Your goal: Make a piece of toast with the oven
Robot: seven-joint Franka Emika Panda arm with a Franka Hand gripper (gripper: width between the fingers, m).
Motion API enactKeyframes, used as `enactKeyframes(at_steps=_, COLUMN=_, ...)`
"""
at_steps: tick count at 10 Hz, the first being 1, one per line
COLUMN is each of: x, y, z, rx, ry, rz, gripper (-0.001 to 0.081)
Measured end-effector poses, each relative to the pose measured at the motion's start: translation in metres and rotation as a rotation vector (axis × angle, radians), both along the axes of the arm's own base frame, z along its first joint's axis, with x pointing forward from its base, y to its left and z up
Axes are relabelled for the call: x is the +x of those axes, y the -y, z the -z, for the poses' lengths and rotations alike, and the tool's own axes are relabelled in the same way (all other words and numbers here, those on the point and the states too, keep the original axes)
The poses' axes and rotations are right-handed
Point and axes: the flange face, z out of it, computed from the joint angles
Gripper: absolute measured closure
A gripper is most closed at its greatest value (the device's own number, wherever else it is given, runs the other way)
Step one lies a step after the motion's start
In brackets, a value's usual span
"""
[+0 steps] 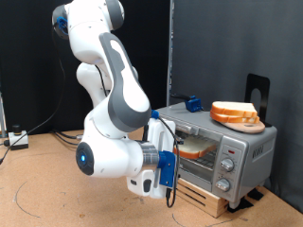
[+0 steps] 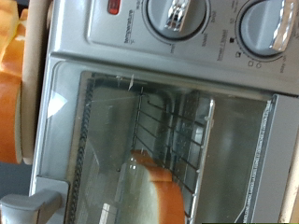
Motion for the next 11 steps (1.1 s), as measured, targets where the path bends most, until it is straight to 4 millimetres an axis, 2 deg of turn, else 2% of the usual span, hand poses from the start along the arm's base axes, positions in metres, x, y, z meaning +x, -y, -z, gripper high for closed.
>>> enactKeyframes(at_steps=2, x=0.010, y=-0.001, z=-0.003, rx=0.026, ry=0.037, rz=0.005, gripper=-0.0001)
enactKeyframes(at_steps=4, x=0.030, y=-0.002, z=0.005, rx=0.042, ry=0.054, rz=0.003, gripper=-0.0001)
enactKeyframes(at_steps=8, x=0.054, y=-0.015, z=0.042, rx=0.065, ry=-0.122, rz=-0.076, gripper=-0.0001)
enactKeyframes(at_steps=11, x=0.058, y=-0.024, z=0.064, rx=0.084, ry=-0.156, rz=-0.108, gripper=-0.0001)
